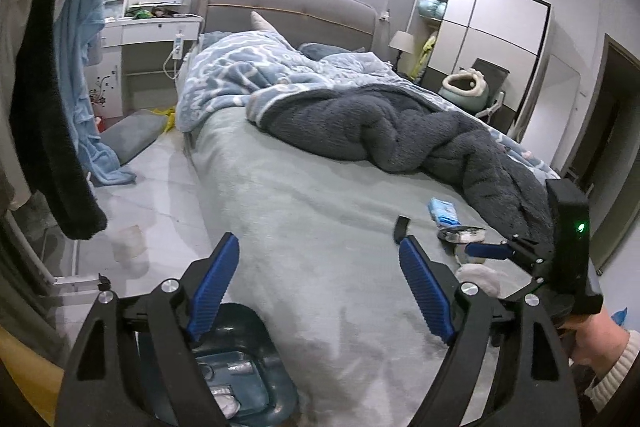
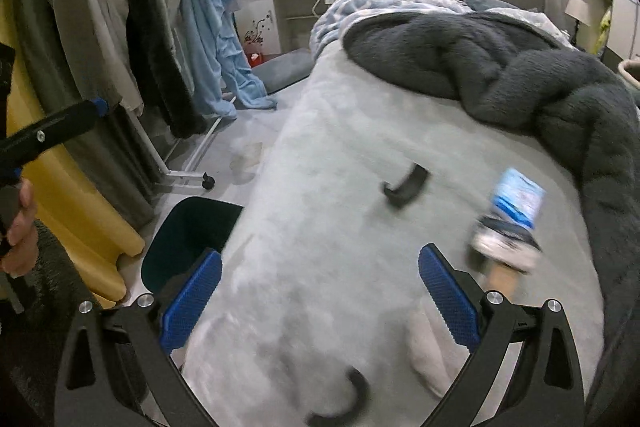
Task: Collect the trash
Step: 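Move the right tool back to the bed and grasp another white cloth ball, then grasp a black curved plastic piece with the left tool while the right tool holds the ball, then drop the black piece into the teal bin with the left tool while the right tool drops the ball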
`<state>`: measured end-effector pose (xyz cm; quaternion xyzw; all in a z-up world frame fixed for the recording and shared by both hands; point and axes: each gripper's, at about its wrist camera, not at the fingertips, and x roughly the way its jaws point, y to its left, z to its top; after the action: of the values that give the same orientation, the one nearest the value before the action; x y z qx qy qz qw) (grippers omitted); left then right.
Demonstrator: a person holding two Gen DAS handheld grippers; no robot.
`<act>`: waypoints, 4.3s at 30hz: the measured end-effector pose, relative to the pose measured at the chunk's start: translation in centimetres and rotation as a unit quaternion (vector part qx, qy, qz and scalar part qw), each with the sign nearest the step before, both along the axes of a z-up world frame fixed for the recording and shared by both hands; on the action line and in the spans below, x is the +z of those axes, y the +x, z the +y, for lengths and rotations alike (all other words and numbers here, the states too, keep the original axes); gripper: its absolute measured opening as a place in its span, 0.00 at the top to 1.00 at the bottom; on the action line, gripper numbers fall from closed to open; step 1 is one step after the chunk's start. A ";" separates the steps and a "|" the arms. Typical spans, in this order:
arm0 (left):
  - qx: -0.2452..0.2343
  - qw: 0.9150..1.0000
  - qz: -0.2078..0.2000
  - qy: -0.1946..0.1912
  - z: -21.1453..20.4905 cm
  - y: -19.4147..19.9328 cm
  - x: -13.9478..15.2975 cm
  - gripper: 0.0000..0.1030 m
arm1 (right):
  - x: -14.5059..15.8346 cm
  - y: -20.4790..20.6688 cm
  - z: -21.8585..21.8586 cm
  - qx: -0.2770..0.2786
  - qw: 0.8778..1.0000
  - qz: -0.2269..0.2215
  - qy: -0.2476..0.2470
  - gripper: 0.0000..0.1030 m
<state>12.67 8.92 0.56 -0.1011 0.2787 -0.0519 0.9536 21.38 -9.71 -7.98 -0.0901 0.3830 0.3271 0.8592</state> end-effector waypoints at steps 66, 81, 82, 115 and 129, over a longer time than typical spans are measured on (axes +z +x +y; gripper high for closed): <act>-0.135 0.981 0.126 0.054 -20.8 4.9 -10.5 0.76 | -2.1 -0.6 -18.2 -0.111 0.986 0.072 0.098 0.68; -0.052 0.990 0.131 0.005 -12.4 5.4 -9.9 0.76 | 0.3 0.3 -10.8 -0.058 0.992 0.058 0.095 0.68; -0.043 0.990 0.132 0.003 -11.5 5.3 -10.0 0.76 | 0.4 0.4 -10.2 -0.054 0.992 0.058 0.094 0.68; 0.127 0.948 0.288 -0.042 8.6 3.5 -18.2 0.76 | -2.0 1.7 12.4 0.066 0.993 0.089 0.045 0.68; 0.121 0.912 0.383 -0.083 13.1 1.7 -23.8 0.76 | -5.5 1.1 20.6 0.106 0.987 0.124 0.005 0.68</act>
<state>14.34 21.98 -23.27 -0.2251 0.6026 0.0833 0.7611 22.49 10.91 -13.44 -0.0843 0.4731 0.4272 0.7659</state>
